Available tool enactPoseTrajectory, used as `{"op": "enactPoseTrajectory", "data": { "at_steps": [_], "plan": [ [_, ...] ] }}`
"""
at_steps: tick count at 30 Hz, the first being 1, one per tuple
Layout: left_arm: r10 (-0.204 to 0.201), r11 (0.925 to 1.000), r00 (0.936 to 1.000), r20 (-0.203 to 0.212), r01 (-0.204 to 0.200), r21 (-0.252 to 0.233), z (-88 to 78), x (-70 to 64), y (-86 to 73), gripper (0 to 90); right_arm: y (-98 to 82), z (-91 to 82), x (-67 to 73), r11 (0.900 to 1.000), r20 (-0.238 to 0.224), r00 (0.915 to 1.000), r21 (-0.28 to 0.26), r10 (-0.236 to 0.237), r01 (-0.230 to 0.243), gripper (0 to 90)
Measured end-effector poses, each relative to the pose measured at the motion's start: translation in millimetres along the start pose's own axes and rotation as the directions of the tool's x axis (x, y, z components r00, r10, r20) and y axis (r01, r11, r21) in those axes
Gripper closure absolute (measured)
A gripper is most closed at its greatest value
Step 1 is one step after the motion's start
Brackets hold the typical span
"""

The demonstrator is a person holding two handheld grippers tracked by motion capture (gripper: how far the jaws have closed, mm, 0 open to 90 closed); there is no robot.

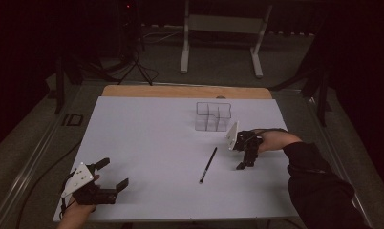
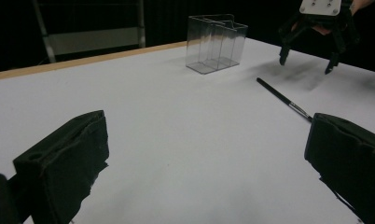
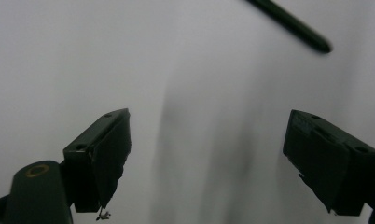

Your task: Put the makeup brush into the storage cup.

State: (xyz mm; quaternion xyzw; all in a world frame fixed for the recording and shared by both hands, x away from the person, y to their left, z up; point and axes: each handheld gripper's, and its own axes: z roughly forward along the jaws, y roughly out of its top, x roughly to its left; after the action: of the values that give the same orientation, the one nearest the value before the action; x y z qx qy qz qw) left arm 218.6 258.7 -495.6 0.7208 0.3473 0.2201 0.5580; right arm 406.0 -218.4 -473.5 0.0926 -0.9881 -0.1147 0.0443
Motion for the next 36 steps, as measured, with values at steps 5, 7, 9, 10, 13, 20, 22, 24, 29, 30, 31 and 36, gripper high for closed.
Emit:
{"op": "enactPoseTrajectory", "data": {
  "at_steps": [5,7,9,10,13,20,22,24,29,30,31,36],
  "plan": [
    [-0.010,0.9999,0.9998,-0.015,0.010,0.003,-4.5,-0.5,-2.3,0.6,4.6,1.5,-10.7,0.996,0.016,0.9963,0.031,-0.084,0.083,19.5],
    [-0.010,0.9999,0.9998,-0.019,0.010,0.004,-5.4,-0.2,-2.8,0.6,6.5,2.7,-14.1,0.992,0.011,0.9919,0.030,-0.127,0.126,19.3],
    [-0.011,0.9999,0.9996,-0.024,0.011,0.005,-5.9,0.0,-3.1,0.6,9.4,5.3,-16.8,0.985,0.009,0.9858,0.039,-0.168,0.167,17.8],
    [-0.013,0.9999,0.9996,-0.025,0.013,0.005,-5.9,0.1,-3.3,0.6,11.3,6.7,-18.1,0.984,0.009,0.9844,0.037,-0.176,0.175,18.4],
    [-0.016,0.9998,0.9995,-0.026,0.016,0.008,-5.7,-0.2,-3.8,0.6,17.3,10.7,-21.7,0.974,0.034,0.9747,0.053,-0.221,0.219,18.8],
    [-0.016,0.9998,0.9995,-0.028,0.017,0.014,-6.2,-0.6,-4.4,0.6,25.8,13.1,-28.6,0.963,0.036,0.9653,0.081,-0.259,0.255,18.2],
    [-0.017,0.9997,0.9994,-0.030,0.018,0.015,-6.7,-0.7,-4.7,0.6,29.6,11.9,-31.1,0.960,0.042,0.9616,0.087,-0.271,0.267,19.1],
    [-0.023,0.9996,0.9993,-0.030,0.023,0.015,-7.8,-0.7,-4.9,0.6,35.4,9.1,-33.6,0.956,0.058,0.9567,0.080,-0.285,0.280,20.4],
    [-0.034,0.9993,0.9985,-0.043,0.035,0.011,-11.0,-0.4,-6.2,0.6,47.6,6.7,-33.7,0.946,0.067,0.9442,0.058,-0.322,0.319,22.7],
    [-0.034,0.9993,0.9984,-0.046,0.035,0.012,-11.5,-0.4,-6.4,0.6,53.0,6.9,-32.3,0.934,0.056,0.9330,0.045,-0.355,0.353,30.5],
    [-0.035,0.9993,0.9983,-0.047,0.036,0.011,-11.9,-0.5,-6.6,0.6,55.2,6.8,-30.6,0.924,0.048,0.9228,0.040,-0.382,0.380,31.9],
    [-0.034,0.9993,0.9979,-0.055,0.035,0.016,-14.2,-1.1,-6.9,0.6,67.7,9.7,-26.4,0.894,0.010,0.8935,0.015,-0.449,0.449,34.8]
  ]
}}
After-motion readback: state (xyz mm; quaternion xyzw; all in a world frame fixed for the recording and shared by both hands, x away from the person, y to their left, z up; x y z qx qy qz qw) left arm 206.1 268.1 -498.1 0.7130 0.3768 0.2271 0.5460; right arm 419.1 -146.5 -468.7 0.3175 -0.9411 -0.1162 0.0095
